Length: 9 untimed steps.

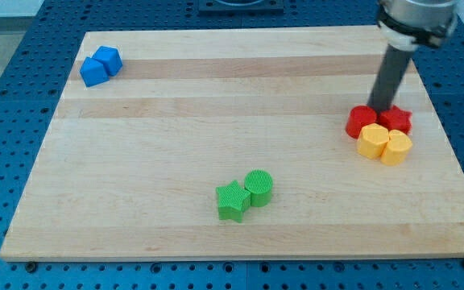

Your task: Place green circle vertically towards green star

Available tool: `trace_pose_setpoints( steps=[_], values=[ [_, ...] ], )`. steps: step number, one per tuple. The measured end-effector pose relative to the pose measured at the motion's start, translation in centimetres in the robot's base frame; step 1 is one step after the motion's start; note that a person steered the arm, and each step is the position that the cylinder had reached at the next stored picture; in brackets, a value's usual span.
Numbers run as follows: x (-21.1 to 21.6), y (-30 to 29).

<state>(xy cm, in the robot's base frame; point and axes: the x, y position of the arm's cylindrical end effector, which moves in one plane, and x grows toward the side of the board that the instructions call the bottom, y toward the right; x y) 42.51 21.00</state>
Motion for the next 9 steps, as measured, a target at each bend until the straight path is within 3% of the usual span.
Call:
trace_pose_setpoints(
  steps=[2, 3, 4, 5, 6, 7, 9],
  values=[
    [-2.3, -0.6],
    [-8.6, -2.2],
    [-4.9, -5.5],
    [7.2, -9.4],
    [13.6, -13.5],
    [13.8, -17.7],
    [5.8, -19.7]
  ],
)
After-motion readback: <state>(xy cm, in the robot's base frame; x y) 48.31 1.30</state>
